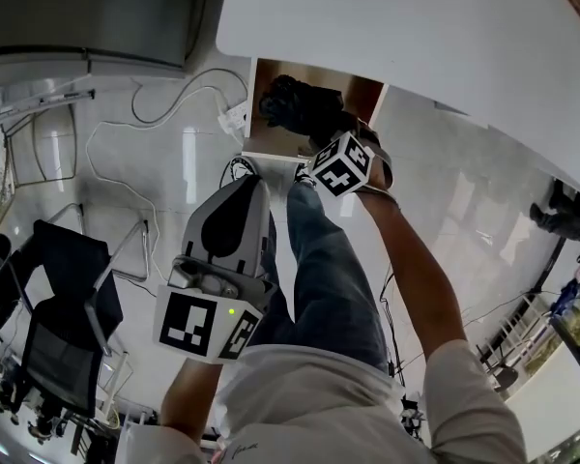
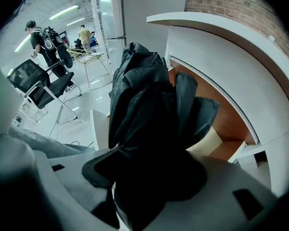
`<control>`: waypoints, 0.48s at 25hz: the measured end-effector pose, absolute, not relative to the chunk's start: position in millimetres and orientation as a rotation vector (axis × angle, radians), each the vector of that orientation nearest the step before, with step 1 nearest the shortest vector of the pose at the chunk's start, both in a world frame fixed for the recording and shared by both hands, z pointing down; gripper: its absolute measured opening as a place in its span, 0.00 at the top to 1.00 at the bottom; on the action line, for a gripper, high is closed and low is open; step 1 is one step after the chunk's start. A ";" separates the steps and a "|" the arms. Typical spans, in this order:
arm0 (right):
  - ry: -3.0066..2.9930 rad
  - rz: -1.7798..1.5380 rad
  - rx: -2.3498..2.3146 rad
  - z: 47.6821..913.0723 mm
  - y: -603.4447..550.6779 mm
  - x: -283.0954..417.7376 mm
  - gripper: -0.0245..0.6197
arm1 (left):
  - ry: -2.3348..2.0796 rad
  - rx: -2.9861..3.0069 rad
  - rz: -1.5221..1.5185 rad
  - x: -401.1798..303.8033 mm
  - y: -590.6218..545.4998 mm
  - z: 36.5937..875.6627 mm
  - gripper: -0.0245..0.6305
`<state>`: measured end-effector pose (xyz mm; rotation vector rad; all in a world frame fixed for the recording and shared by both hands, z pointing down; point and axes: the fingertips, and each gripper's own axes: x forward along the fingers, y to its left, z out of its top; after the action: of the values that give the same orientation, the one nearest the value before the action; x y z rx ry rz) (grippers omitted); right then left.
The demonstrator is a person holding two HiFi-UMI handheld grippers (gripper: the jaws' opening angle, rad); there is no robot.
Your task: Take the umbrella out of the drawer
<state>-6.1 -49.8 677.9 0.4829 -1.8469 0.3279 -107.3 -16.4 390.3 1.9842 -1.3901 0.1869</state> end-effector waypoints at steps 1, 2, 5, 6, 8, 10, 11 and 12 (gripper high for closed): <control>-1.849 0.322 0.483 675.2 -48.7 -5.6 0.55 | -1.394 1.984 0.186 -107.6 -15.5 388.3 0.94; -1.850 0.314 0.482 672.8 -47.4 -5.2 0.55 | -1.400 1.983 0.186 -108.5 -14.6 386.6 0.94; -1.853 0.306 0.471 666.2 -41.2 -5.1 0.55 | -1.439 1.957 0.175 -116.9 -12.1 383.3 0.94; -1.856 0.306 0.468 663.6 -39.3 -5.1 0.55 | -1.452 1.946 0.169 -120.0 -11.1 382.6 0.94; -1.861 0.301 0.465 657.3 -36.4 -4.7 0.55 | -1.465 1.936 0.169 -122.7 -8.3 380.6 0.94; -1.869 0.299 0.469 649.5 -34.0 -3.6 0.55 | -1.461 1.944 0.179 -120.4 -5.1 377.5 0.94; -1.874 0.302 0.472 645.4 -32.9 -2.9 0.55 | -1.456 1.951 0.185 -118.4 -3.4 375.8 0.94; -1.878 0.305 0.477 641.4 -31.9 -2.1 0.55 | -1.451 1.956 0.190 -116.6 -1.8 374.0 0.94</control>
<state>-2.1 -31.9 641.4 0.4770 -1.8776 0.3048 -116.6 -1.8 374.0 1.9561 -1.4512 0.1902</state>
